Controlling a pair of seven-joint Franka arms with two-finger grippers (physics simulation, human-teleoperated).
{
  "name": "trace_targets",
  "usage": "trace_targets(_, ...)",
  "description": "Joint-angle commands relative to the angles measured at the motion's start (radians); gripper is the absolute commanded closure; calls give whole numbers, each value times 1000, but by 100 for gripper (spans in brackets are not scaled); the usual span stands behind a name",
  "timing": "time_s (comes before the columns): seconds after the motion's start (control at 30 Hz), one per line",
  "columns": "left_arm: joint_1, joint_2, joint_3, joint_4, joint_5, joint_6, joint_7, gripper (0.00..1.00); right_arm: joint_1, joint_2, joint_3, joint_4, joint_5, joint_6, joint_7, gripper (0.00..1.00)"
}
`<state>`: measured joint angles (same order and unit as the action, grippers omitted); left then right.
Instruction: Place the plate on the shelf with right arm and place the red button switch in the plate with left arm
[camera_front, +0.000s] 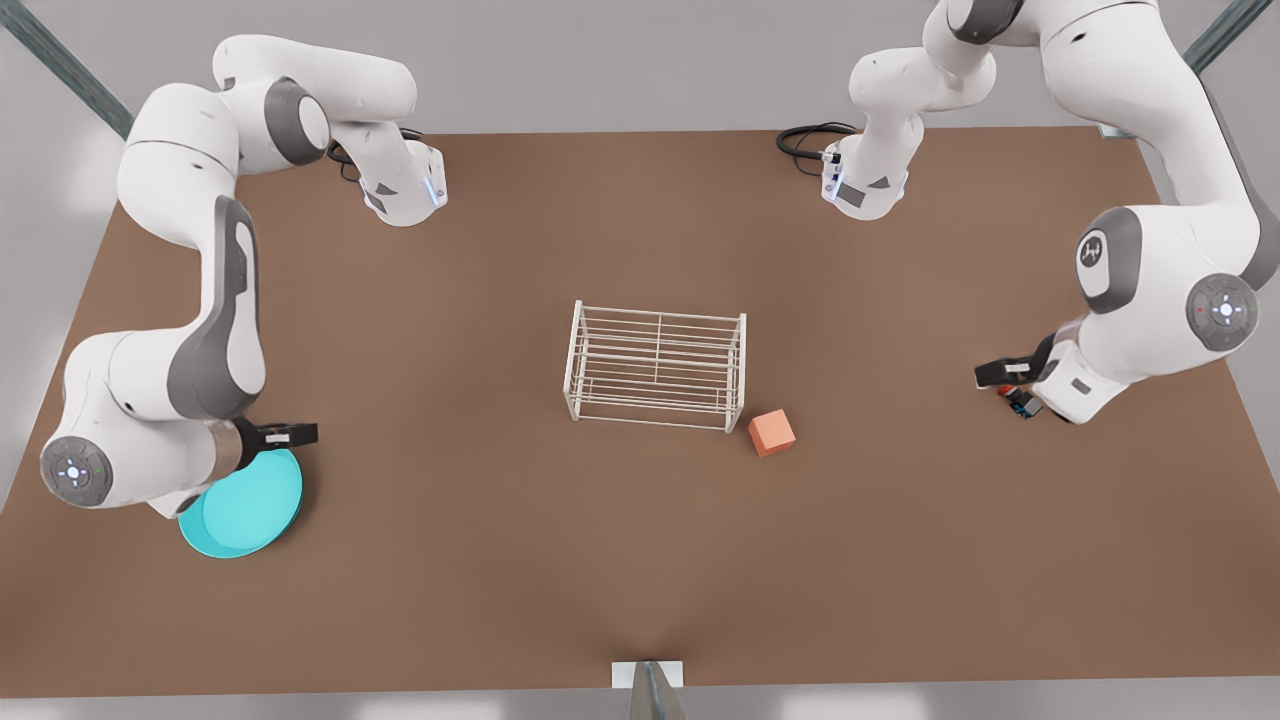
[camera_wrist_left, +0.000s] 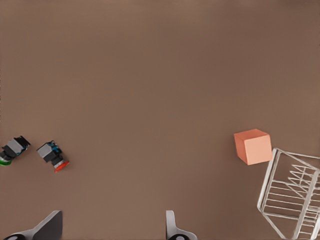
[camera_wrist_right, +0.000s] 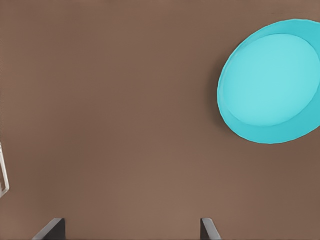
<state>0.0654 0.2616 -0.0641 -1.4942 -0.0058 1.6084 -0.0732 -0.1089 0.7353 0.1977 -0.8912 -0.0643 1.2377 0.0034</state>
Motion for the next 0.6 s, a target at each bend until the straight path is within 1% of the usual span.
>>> trace_targets(0.0,-4,-1,0,0,1,145,-106,0,-2,1,2,2,4,94,-10,0)
trace_targets(0.03,-4,-1,0,0,-2,145,-99,0,-8,3,0,-2,8,92,-11,0)
trace_targets(0.07,13,22,1,-6,-63,145,-111,0,-109,84,-1,-12,53,164,-150,0)
trace_targets(0.1,24,25,6,-12,-79,154,-109,0,-195,179,-1,-17,109,275,-350,0)
trace_targets(0.13,24,27,6,-17,-74,156,-109,0,-241,223,-1,-18,113,310,-411,0)
trace_targets(0.17,31,16,24,-43,-45,156,-109,0,-291,265,-1,-20,190,312,-516,0)
trace_targets(0.2,37,7,46,-95,16,185,-111,0,-316,291,-1,-21,196,325,-569,0)
trace_targets(0.23,83,7,90,-141,24,242,-79,0,-331,292,-1,-23,199,356,-623,0)
trace_targets(0.3,182,16,92,-221,36,354,-2,0,-371,292,-7,-26,182,391,-717,0)
trace_targets(0.33,185,24,95,-222,64,358,-4,0,-405,289,-11,-25,182,382,-767,0)
trace_targets(0.4,205,31,95,-264,79,450,-5,0,-479,291,-9,-26,185,378,-868,0)
trace_targets(0.47,231,82,107,-264,76,498,-13,0,-520,296,-9,-28,184,390,-971,0)
trace_targets(0.53,235,93,110,-274,78,538,-22,0,-532,334,-20,-28,182,456,-984,0)
trace_targets(0.57,249,93,113,-313,78,603,-25,0,-532,352,-20,-28,181,496,-985,0)
